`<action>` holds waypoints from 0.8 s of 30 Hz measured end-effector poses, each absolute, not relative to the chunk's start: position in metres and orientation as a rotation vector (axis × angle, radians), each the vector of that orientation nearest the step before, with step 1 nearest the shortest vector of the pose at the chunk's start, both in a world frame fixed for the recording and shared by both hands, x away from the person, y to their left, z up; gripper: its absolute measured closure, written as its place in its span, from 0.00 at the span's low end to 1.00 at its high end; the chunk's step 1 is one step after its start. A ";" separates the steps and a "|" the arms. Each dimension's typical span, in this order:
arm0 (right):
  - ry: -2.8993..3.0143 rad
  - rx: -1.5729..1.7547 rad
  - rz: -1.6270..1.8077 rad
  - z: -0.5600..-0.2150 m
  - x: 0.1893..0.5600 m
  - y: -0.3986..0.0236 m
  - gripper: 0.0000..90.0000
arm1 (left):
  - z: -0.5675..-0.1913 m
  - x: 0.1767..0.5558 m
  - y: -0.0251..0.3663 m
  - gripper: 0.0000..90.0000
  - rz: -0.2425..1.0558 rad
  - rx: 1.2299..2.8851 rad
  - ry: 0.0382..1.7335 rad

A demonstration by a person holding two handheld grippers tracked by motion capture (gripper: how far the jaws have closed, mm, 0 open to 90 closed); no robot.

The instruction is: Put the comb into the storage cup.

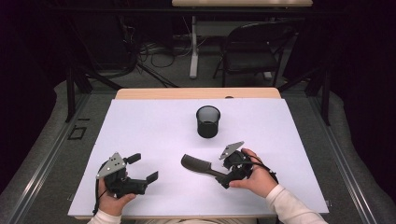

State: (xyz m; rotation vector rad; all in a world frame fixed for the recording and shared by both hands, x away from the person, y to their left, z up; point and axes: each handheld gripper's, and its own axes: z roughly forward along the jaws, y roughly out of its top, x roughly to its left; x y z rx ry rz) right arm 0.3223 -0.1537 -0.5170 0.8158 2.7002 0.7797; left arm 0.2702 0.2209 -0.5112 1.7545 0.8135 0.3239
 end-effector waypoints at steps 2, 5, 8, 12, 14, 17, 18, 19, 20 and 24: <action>2.707 0.791 0.767 -0.516 0.323 -0.152 0.15 | -0.511 0.270 0.221 0.01 0.324 1.750 0.812; 2.718 0.777 0.749 -0.514 0.323 -0.150 0.16 | -0.511 0.270 0.221 0.01 0.325 1.750 0.813; 2.732 0.771 0.731 -0.514 0.324 -0.148 0.16 | -0.512 0.270 0.221 0.01 0.324 1.747 0.811; 2.742 0.763 0.704 -0.513 0.324 -0.145 0.17 | -0.511 0.270 0.221 0.01 0.326 1.748 0.812; 2.748 0.749 0.691 -0.513 0.325 -0.144 0.18 | -0.512 0.270 0.221 0.01 0.324 1.748 0.811; 2.758 0.745 0.683 -0.512 0.326 -0.144 0.20 | -0.512 0.270 0.221 0.01 0.324 1.747 0.812; 2.760 0.739 0.686 -0.512 0.326 -0.144 0.21 | -0.512 0.270 0.221 0.01 0.324 1.746 0.812; 2.761 0.734 0.682 -0.512 0.326 -0.143 0.22 | -0.512 0.270 0.221 0.01 0.324 1.746 0.812; 2.762 0.724 0.675 -0.512 0.326 -0.143 0.23 | -0.511 0.270 0.221 0.01 0.325 1.749 0.814; 2.779 0.702 0.665 -0.511 0.327 -0.139 0.27 | -0.511 0.270 0.221 0.01 0.326 1.752 0.816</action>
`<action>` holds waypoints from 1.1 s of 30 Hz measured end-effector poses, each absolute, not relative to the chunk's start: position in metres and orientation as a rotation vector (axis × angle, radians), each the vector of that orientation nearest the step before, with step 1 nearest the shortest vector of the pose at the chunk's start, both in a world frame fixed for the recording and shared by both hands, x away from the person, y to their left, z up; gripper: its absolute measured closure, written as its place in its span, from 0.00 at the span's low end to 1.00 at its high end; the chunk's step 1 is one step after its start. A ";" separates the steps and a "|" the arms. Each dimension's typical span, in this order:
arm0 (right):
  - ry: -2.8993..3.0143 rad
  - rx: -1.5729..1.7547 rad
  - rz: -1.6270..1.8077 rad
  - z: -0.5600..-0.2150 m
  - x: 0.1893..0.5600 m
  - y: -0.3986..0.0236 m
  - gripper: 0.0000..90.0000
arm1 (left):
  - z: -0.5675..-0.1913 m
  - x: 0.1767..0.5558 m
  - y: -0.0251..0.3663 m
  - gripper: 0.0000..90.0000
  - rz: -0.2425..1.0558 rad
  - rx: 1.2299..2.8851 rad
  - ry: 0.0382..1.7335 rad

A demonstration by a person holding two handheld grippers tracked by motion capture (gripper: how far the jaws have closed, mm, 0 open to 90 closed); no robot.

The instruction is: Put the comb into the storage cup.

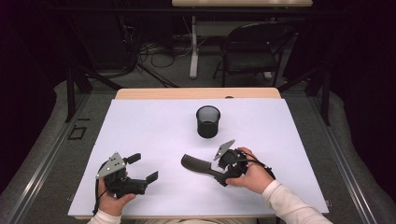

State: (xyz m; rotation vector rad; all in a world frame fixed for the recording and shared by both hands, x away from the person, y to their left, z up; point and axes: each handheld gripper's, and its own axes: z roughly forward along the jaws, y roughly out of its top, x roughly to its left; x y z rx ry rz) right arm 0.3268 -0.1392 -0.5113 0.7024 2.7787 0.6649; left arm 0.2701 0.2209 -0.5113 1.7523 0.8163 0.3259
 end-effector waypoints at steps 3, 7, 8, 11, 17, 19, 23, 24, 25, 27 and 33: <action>2.790 0.685 0.653 -0.512 0.328 -0.136 0.29 | -0.511 0.270 0.221 0.01 0.324 1.749 0.815; 2.811 0.673 0.627 -0.512 0.329 -0.132 0.34 | -0.512 0.270 0.221 0.01 0.323 1.746 0.813; 2.817 0.673 0.626 -0.513 0.329 -0.131 0.35 | -0.512 0.270 0.221 0.01 0.323 1.746 0.813; 2.829 0.674 0.613 -0.513 0.330 -0.129 0.35 | -0.512 0.270 0.221 0.01 0.324 1.745 0.814; 2.850 0.679 0.583 -0.514 0.332 -0.126 0.40 | -0.512 0.270 0.221 0.01 0.323 1.745 0.814; 2.852 0.682 0.580 -0.515 0.333 -0.126 0.39 | -0.512 0.270 0.221 0.01 0.324 1.748 0.816; 2.862 0.709 0.542 -0.515 0.334 -0.124 0.38 | -0.512 0.270 0.221 0.01 0.324 1.748 0.816; 2.865 0.714 0.523 -0.515 0.335 -0.124 0.38 | -0.512 0.271 0.221 0.01 0.324 1.748 0.816; 2.867 0.723 0.530 -0.516 0.335 -0.123 0.39 | -0.512 0.271 0.221 0.01 0.323 1.748 0.816; 2.881 0.723 0.518 -0.516 0.337 -0.123 0.41 | -0.512 0.271 0.221 0.01 0.324 1.747 0.816; 2.893 0.727 0.514 -0.518 0.339 -0.120 0.47 | -0.512 0.271 0.221 0.01 0.323 1.748 0.817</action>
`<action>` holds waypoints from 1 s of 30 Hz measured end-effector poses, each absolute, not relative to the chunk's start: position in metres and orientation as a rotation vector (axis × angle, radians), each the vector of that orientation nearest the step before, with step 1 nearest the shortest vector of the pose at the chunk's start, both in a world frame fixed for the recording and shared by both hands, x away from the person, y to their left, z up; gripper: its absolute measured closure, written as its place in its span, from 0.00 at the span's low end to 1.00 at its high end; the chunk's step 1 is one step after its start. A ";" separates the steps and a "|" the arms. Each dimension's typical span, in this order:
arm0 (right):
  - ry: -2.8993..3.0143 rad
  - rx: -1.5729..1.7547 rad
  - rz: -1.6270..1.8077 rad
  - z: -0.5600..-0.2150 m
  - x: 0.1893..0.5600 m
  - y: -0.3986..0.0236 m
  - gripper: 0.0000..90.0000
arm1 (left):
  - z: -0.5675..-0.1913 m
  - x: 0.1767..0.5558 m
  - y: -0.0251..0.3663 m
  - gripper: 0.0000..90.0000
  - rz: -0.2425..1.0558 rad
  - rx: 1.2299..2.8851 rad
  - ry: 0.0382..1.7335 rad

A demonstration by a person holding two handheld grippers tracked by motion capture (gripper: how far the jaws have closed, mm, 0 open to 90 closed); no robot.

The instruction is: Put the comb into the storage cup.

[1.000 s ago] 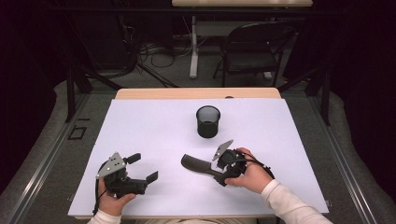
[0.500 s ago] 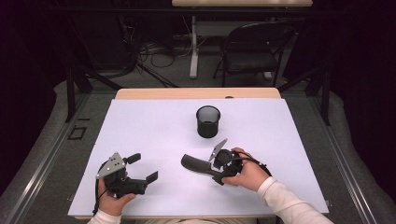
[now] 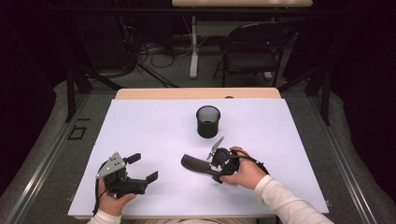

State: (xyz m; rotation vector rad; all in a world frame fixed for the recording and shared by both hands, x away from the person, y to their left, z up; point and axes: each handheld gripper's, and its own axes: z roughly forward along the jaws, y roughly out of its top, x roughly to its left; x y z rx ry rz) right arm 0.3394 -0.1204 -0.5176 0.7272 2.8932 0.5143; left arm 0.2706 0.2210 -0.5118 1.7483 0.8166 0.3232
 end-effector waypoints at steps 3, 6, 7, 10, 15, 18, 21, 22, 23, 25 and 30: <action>2.901 0.719 0.510 -0.518 0.340 -0.119 0.49 | -0.512 0.271 0.221 0.01 0.323 1.748 0.817; 2.905 0.716 0.505 -0.519 0.341 -0.117 0.52 | -0.512 0.271 0.221 0.01 0.322 1.748 0.817; 2.907 0.715 0.505 -0.519 0.341 -0.117 0.53 | -0.512 0.271 0.221 0.01 0.322 1.748 0.817; 2.907 0.697 0.495 -0.519 0.341 -0.116 0.56 | -0.512 0.271 0.221 0.01 0.323 1.751 0.818; 2.908 0.695 0.491 -0.520 0.342 -0.114 0.59 | -0.512 0.271 0.221 0.01 0.322 1.752 0.818; 2.913 0.692 0.491 -0.521 0.342 -0.112 0.60 | -0.512 0.271 0.221 0.01 0.323 1.753 0.819; 2.920 0.680 0.481 -0.522 0.343 -0.111 0.62 | -0.512 0.271 0.221 0.01 0.322 1.749 0.816; 2.925 0.678 0.471 -0.522 0.343 -0.110 0.63 | -0.512 0.271 0.221 0.01 0.322 1.752 0.817; 2.924 0.683 0.478 -0.523 0.343 -0.110 0.64 | -0.512 0.271 0.221 0.01 0.322 1.752 0.817; 2.925 0.682 0.465 -0.523 0.343 -0.109 0.66 | -0.512 0.271 0.221 0.01 0.322 1.750 0.816; 2.933 0.677 0.459 -0.525 0.344 -0.108 0.69 | -0.512 0.271 0.221 0.01 0.321 1.754 0.816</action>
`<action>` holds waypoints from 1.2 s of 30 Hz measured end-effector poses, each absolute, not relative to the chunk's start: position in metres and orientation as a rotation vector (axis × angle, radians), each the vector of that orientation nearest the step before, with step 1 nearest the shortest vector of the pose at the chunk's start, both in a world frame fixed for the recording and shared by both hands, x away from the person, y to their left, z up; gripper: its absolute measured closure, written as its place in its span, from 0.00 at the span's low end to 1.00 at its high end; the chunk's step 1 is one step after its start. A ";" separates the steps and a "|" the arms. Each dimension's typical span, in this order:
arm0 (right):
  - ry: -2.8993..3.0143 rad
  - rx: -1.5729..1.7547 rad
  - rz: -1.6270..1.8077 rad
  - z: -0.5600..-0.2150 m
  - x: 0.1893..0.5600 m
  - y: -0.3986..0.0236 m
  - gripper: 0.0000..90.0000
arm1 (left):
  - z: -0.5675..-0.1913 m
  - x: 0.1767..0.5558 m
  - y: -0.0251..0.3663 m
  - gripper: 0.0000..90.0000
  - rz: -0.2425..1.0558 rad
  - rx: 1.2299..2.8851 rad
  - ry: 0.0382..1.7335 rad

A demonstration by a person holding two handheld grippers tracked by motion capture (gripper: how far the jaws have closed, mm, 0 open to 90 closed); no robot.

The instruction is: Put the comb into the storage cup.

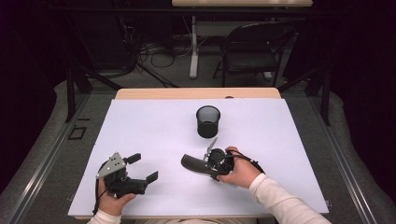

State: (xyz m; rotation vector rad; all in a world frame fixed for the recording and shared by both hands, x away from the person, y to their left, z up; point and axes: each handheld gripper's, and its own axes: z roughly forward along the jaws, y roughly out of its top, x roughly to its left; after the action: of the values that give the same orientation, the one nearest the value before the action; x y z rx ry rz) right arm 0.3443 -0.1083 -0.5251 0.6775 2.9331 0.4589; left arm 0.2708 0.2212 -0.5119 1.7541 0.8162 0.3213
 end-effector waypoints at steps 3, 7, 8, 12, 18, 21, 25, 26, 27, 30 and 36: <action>2.932 0.668 0.452 -0.526 0.344 -0.108 0.70 | -0.512 0.271 0.221 0.01 0.320 1.753 0.817; 2.937 0.664 0.437 -0.526 0.344 -0.107 0.71 | -0.512 0.271 0.221 0.01 0.325 1.754 0.821; 2.940 0.665 0.434 -0.527 0.344 -0.107 0.72 | -0.512 0.271 0.221 0.01 0.325 1.754 0.821; 2.944 0.655 0.421 -0.528 0.344 -0.107 0.73 | -0.512 0.271 0.221 0.01 0.325 1.755 0.821; 2.949 0.653 0.407 -0.529 0.344 -0.105 0.76 | -0.512 0.271 0.221 0.01 0.324 1.755 0.821; 2.946 0.654 0.402 -0.529 0.344 -0.105 0.76 | -0.512 0.271 0.221 0.01 0.319 1.758 0.814; 2.941 0.655 0.392 -0.529 0.343 -0.105 0.76 | -0.512 0.271 0.221 0.01 0.316 1.759 0.814; 2.940 0.655 0.392 -0.529 0.344 -0.105 0.76 | -0.512 0.271 0.221 0.01 0.321 1.758 0.818; 2.940 0.652 0.393 -0.529 0.344 -0.105 0.77 | -0.512 0.271 0.221 0.01 0.317 1.758 0.815; 2.941 0.650 0.393 -0.529 0.344 -0.105 0.78 | -0.512 0.271 0.221 0.01 0.319 1.758 0.815; 2.939 0.649 0.396 -0.529 0.344 -0.105 0.80 | -0.512 0.271 0.221 0.01 0.324 1.756 0.819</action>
State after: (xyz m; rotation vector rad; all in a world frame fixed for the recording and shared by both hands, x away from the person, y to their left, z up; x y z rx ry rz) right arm 0.3441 -0.1052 -0.5290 0.6493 2.9388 0.3961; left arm 0.2711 0.2211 -0.5123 1.7563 0.8191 0.3241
